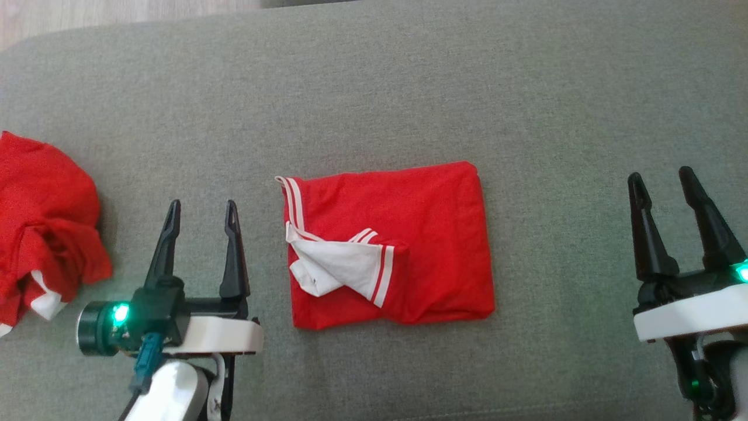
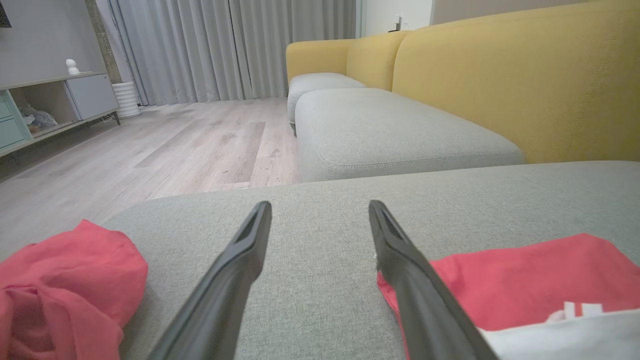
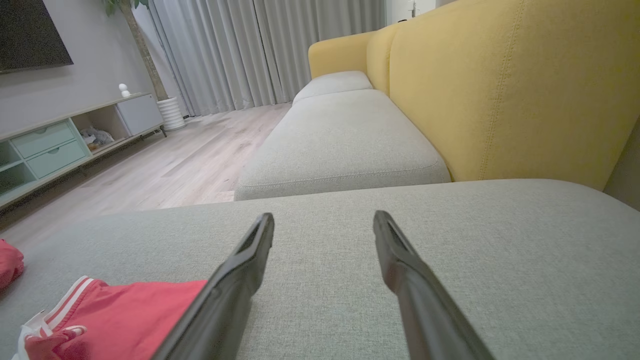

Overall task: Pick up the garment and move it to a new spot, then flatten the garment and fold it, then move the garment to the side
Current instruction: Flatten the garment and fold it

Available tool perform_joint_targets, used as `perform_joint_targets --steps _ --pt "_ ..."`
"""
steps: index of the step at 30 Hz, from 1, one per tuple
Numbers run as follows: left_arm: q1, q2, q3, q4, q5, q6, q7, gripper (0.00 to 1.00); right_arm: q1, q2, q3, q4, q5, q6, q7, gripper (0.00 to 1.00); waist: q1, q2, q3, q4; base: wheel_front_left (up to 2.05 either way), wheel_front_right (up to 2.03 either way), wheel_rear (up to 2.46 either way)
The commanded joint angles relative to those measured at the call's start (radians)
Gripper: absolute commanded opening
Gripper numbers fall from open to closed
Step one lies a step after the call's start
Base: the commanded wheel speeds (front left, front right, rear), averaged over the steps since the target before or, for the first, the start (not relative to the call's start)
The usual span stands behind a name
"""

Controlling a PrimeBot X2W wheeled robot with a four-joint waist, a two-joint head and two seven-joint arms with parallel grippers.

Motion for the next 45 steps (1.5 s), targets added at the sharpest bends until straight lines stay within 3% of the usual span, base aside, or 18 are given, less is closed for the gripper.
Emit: perform_joint_targets --steps 1,5,6,7,11,13,14,21,27,30,36,38,45 --pt "-0.023 0.026 0.043 -0.037 0.007 0.008 0.004 1.00 -0.004 -0.009 0.012 -0.041 -0.015 -0.001 0.002 1.00 0.0000 0.0000 0.003 0.001 0.00 0.00 0.00" --pt "-0.027 0.028 0.042 -0.041 0.008 0.014 0.007 1.00 -0.008 -0.008 0.014 -0.050 -0.021 -0.001 0.007 1.00 0.0000 0.0000 0.011 0.003 0.00 0.00 0.00" --pt "-0.027 0.028 0.042 -0.042 0.008 0.015 0.008 1.00 -0.009 -0.008 0.016 -0.050 -0.021 -0.001 0.009 0.45 0.0000 0.0000 0.013 0.003 0.00 0.00 0.00" --pt "-0.028 0.028 0.042 -0.042 0.008 0.016 0.008 1.00 -0.011 -0.007 0.019 -0.049 -0.021 -0.001 0.013 0.00 0.0000 0.0000 0.014 0.004 0.00 0.00 0.00" --pt "-0.033 0.030 0.042 -0.043 0.007 0.017 0.008 1.00 -0.029 -0.015 0.098 -0.008 -0.012 -0.001 0.039 0.00 0.0000 0.0000 0.021 0.008 0.00 0.00 0.00" --pt "-0.038 0.028 0.039 -0.043 0.008 0.017 0.008 1.00 -0.050 -0.019 0.180 0.044 0.005 -0.001 0.043 0.00 0.0000 0.0000 0.026 0.015 0.00 0.00 0.00" --pt "-0.047 0.025 0.033 -0.043 0.009 0.014 0.009 1.00 -0.082 -0.013 0.271 0.113 0.032 -0.001 0.041 0.00 0.0000 0.0000 0.034 0.028 0.00 0.00 0.00" --pt "-0.076 0.013 0.019 -0.031 0.011 0.007 -0.001 1.00 -0.243 0.062 0.548 0.343 0.127 -0.001 0.000 0.00 0.0000 0.0000 0.053 0.076 0.00 0.00 0.00" --pt "-0.074 0.002 0.012 -0.011 0.005 0.006 -0.013 1.00 -0.312 0.071 0.758 0.412 0.198 -0.001 0.002 0.00 0.0000 0.0000 0.052 0.104 0.00 0.00 0.00" --pt "-0.073 0.001 0.013 -0.001 0.001 0.006 -0.019 1.00 -0.322 0.052 0.825 0.405 0.227 -0.001 0.012 0.00 0.0000 0.0000 0.050 0.106 0.00 0.00 0.00" --pt "-0.067 -0.002 0.015 0.005 -0.003 0.012 -0.024 1.00 -0.346 0.012 0.818 0.340 0.236 -0.001 -0.052 0.00 0.0000 0.0000 0.041 0.099 0.00 0.00 0.00" --pt "-0.062 0.001 0.017 0.005 -0.005 0.015 -0.025 1.00 -0.349 -0.010 0.769 0.299 0.220 -0.001 -0.087 1.00 0.0000 0.0000 0.035 0.090 0.00 0.00 0.00" --pt "-0.042 0.019 0.030 0.003 -0.013 0.025 -0.021 1.00 -0.281 -0.070 0.432 0.184 0.132 -0.001 -0.116 1.00 0.0000 0.0000 0.003 0.054 0.00 0.00 0.00"
